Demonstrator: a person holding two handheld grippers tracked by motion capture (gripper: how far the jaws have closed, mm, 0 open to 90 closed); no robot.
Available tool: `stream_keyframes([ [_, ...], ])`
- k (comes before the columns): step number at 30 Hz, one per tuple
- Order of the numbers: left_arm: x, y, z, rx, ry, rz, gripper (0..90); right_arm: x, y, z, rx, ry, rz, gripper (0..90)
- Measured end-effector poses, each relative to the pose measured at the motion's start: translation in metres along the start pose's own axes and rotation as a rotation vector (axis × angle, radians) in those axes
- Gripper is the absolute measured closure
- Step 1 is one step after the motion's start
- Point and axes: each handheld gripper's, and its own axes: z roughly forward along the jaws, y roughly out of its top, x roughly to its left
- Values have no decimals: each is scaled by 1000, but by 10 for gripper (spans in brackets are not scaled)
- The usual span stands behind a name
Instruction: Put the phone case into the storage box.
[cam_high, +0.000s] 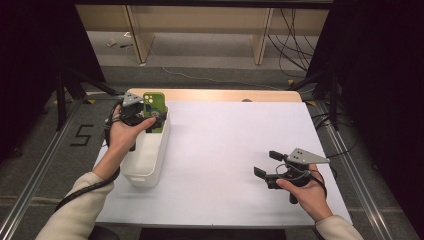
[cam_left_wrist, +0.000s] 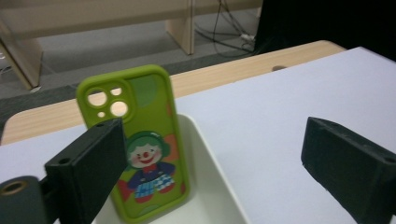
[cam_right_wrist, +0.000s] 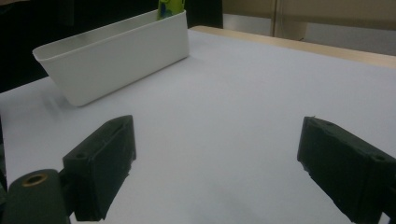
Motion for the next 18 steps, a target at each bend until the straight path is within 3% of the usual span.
stream_keyframes([
  [4,-8,-6,-5,-20,-42,-1,77,0,0,0,-1,0,0,126],
  [9,-17,-11,-11,-22,-64,28,77,0,0,0,-3,0,-1,126],
  [13,-24,-15,-16,-37,-100,19,80,0,0,-1,-5,0,-1,126],
  [18,-31,-19,-22,-42,-121,36,79,0,1,-1,-4,0,0,126],
])
